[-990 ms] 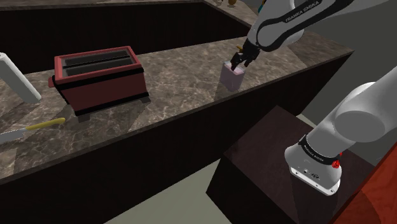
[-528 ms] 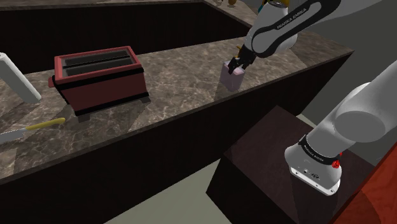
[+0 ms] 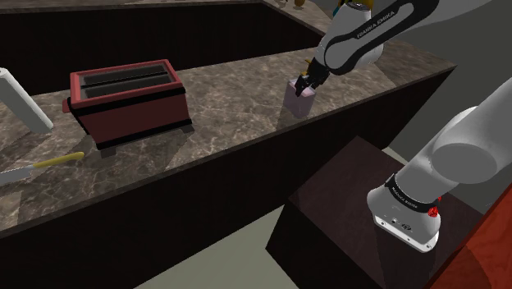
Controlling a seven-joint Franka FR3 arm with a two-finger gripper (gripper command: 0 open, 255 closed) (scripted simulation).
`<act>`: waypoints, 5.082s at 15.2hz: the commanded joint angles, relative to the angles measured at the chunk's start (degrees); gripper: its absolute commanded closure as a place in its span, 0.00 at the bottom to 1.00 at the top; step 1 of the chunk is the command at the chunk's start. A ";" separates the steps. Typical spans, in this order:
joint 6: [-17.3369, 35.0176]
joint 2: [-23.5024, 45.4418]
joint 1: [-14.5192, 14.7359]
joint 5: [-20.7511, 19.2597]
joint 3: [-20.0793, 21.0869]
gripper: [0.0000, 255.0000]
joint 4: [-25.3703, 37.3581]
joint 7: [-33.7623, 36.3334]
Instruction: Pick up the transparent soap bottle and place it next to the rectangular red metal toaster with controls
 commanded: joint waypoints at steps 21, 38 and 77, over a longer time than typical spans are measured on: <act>-12.50 -8.66 -0.45 -1.48 0.60 1.00 3.85 1.09; -26.92 -15.07 -0.53 -1.73 1.28 1.00 11.88 1.37; -46.83 -0.31 4.46 -1.93 10.70 1.00 45.96 14.62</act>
